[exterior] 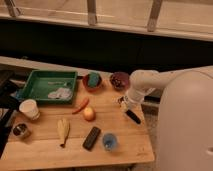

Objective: Wipe table surface with brush

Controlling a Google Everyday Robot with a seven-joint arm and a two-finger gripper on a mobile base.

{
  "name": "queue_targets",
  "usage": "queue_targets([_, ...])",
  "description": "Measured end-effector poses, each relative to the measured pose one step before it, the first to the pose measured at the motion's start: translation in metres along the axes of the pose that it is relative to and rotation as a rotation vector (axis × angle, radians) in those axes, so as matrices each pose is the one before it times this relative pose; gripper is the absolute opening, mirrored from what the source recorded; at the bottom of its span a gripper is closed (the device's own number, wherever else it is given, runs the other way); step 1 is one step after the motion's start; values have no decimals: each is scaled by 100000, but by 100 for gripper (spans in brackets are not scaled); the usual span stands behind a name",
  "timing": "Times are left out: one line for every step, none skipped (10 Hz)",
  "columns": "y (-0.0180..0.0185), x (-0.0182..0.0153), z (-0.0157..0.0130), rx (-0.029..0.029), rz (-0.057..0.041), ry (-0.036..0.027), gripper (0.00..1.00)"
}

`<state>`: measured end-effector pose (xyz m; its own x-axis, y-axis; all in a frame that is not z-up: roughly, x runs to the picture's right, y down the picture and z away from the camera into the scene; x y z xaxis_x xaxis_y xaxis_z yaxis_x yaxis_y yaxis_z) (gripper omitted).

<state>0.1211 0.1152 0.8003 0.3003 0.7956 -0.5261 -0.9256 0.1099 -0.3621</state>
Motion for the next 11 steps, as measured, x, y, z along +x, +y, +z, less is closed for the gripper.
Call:
queue_targets([2241, -1090, 566, -1805, -3308, -264, 0])
queue_targets([1572, -603, 572, -818, -1398, 340, 0])
queue_targets([1329, -622, 475, -676, -977, 120, 0])
queue_targets([932, -365, 517, -438, 6, 574, 0])
queue_targets([476, -89, 421, -295, 808, 657, 0])
queue_targets([134, 103, 294, -237, 820, 605, 0])
queue_targets([-506, 421, 54, 242, 1565, 363, 0])
queue_targets([-918, 654, -198, 626, 1590, 351, 0])
queue_targets([-1215, 586, -459, 500, 772, -570, 0])
queue_targets([-1071, 640, -601, 186, 117, -611, 0])
queue_targets([-1022, 580, -704, -619, -145, -1345, 0])
